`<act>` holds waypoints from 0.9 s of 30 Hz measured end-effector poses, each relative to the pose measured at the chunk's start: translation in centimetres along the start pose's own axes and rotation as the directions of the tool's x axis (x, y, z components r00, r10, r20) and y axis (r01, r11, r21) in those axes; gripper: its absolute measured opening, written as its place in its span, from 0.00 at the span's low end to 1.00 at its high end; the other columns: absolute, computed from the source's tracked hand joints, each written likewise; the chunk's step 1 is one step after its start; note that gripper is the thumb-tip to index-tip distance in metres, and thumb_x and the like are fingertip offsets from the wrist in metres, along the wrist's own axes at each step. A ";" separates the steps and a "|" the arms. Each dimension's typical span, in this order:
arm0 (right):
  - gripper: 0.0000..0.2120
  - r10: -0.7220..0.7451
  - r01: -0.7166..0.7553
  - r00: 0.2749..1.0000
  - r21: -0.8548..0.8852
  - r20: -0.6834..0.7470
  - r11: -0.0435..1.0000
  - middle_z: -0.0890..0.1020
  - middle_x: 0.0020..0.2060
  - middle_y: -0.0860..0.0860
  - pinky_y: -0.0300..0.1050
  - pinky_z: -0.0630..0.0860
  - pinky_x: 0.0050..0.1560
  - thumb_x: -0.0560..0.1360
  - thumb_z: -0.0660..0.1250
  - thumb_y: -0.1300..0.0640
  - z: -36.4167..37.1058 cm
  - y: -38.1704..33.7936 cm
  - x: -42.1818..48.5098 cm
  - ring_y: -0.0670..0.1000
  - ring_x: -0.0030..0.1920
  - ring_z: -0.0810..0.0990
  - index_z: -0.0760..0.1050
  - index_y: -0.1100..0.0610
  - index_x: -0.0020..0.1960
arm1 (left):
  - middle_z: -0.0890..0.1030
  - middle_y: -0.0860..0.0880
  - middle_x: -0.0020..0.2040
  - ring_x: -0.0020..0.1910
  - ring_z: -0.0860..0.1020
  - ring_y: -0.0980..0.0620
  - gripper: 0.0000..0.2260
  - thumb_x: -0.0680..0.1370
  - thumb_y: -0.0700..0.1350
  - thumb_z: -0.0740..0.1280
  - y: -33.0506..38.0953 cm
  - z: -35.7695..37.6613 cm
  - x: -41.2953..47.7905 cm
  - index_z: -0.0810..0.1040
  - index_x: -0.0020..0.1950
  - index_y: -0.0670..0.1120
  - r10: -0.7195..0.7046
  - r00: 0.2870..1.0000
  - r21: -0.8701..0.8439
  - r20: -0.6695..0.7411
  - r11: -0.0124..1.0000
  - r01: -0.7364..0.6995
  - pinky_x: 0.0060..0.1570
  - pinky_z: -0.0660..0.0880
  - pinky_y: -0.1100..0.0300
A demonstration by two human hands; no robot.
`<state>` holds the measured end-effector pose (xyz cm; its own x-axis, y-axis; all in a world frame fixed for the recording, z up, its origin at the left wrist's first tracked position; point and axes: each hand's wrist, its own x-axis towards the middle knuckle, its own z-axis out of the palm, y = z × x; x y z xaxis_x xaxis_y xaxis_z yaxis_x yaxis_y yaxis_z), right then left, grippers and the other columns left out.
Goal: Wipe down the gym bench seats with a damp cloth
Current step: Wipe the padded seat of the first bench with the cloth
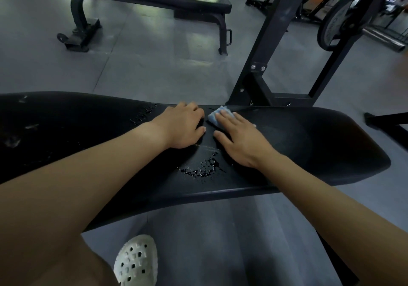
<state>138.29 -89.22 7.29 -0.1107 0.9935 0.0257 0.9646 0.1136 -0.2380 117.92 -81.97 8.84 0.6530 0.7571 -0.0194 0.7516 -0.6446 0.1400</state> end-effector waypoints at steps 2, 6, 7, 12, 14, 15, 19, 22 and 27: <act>0.26 -0.029 0.029 1.000 -0.014 -0.003 0.999 0.58 0.81 0.46 0.52 0.52 0.81 0.85 0.53 0.45 -0.2 0.2 0.4 0.53 0.81 0.55 0.57 0.48 0.82 | 0.71 0.46 0.68 0.67 0.71 0.42 0.21 0.83 0.58 0.60 -0.1 0.0 0.0 0.72 0.70 0.47 0.001 1.000 -0.023 -0.001 1.000 -0.002 0.65 0.72 0.40; 0.25 0.105 -0.107 0.994 -0.078 -0.021 0.991 0.58 0.81 0.47 0.56 0.55 0.80 0.86 0.49 0.47 -0.9 3.2 1.5 0.54 0.81 0.58 0.56 0.48 0.82 | 0.69 0.48 0.74 0.71 0.68 0.43 0.23 0.84 0.59 0.59 -0.4 0.0 -0.3 0.70 0.75 0.49 0.004 1.000 -0.046 0.015 0.999 -0.004 0.68 0.70 0.41; 0.25 0.163 -0.165 0.986 -0.078 -0.035 0.983 0.58 0.82 0.48 0.57 0.55 0.80 0.86 0.48 0.47 -1.1 3.8 1.7 0.55 0.81 0.58 0.55 0.49 0.82 | 0.68 0.48 0.75 0.72 0.67 0.43 0.24 0.84 0.60 0.58 -0.5 0.0 -0.4 0.69 0.76 0.49 0.007 1.000 -0.041 0.020 0.999 -0.006 0.69 0.70 0.41; 0.30 0.239 -0.240 0.971 -0.066 -0.016 0.969 0.56 0.82 0.50 0.61 0.57 0.78 0.83 0.49 0.39 -0.9 3.6 2.7 0.59 0.80 0.57 0.55 0.50 0.82 | 0.65 0.47 0.78 0.75 0.66 0.44 0.27 0.84 0.61 0.57 -0.9 0.2 -0.6 0.65 0.80 0.49 0.013 1.000 -0.016 0.017 1.000 -0.012 0.72 0.68 0.43; 0.32 0.175 -0.174 0.985 -0.051 0.013 0.983 0.55 0.82 0.49 0.60 0.54 0.79 0.83 0.51 0.37 -0.7 2.4 2.5 0.58 0.81 0.55 0.54 0.49 0.83 | 0.66 0.47 0.78 0.74 0.66 0.44 0.27 0.84 0.61 0.56 -0.9 0.3 -0.5 0.65 0.80 0.49 0.014 1.000 -0.002 0.006 1.000 -0.014 0.72 0.68 0.43; 0.32 0.131 -0.130 0.991 -0.044 0.022 0.991 0.54 0.82 0.48 0.60 0.53 0.80 0.83 0.51 0.37 -0.5 1.7 2.2 0.57 0.81 0.54 0.53 0.48 0.83 | 0.67 0.47 0.77 0.74 0.67 0.43 0.27 0.84 0.62 0.56 -0.9 0.4 -0.4 0.66 0.79 0.49 0.013 1.000 0.003 0.000 1.000 -0.013 0.72 0.67 0.43; 0.30 -0.033 0.033 0.999 0.014 0.020 0.999 0.56 0.82 0.46 0.58 0.51 0.81 0.83 0.54 0.38 0.1 -0.2 1.3 0.54 0.82 0.50 0.57 0.48 0.82 | 0.70 0.47 0.74 0.72 0.68 0.43 0.27 0.83 0.62 0.57 -0.9 0.7 -0.2 0.69 0.77 0.49 0.006 1.000 0.009 -0.020 1.000 -0.006 0.71 0.68 0.43; 0.25 -0.117 0.117 0.993 0.004 -0.007 0.993 0.61 0.80 0.49 0.46 0.43 0.81 0.85 0.56 0.47 -0.5 0.2 1.3 0.52 0.82 0.49 0.62 0.51 0.81 | 0.69 0.47 0.74 0.72 0.68 0.43 0.27 0.83 0.62 0.57 -0.9 0.7 -0.2 0.68 0.77 0.49 0.000 1.000 -0.004 -0.013 1.000 0.000 0.70 0.68 0.43; 0.23 0.066 -0.066 0.996 0.004 -0.051 0.998 0.62 0.80 0.49 0.53 0.51 0.81 0.86 0.53 0.52 -1.4 3.9 1.8 0.56 0.82 0.52 0.61 0.50 0.81 | 0.65 0.48 0.78 0.75 0.65 0.43 0.27 0.84 0.62 0.55 -0.9 0.5 -0.5 0.66 0.79 0.50 -0.008 1.000 -0.014 0.017 1.000 0.008 0.74 0.63 0.40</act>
<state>142.19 -86.96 7.77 -0.0339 0.9977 0.0594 0.9687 0.0474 -0.2436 116.98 -81.79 8.23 0.6487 0.7601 -0.0377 0.7554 -0.6370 0.1539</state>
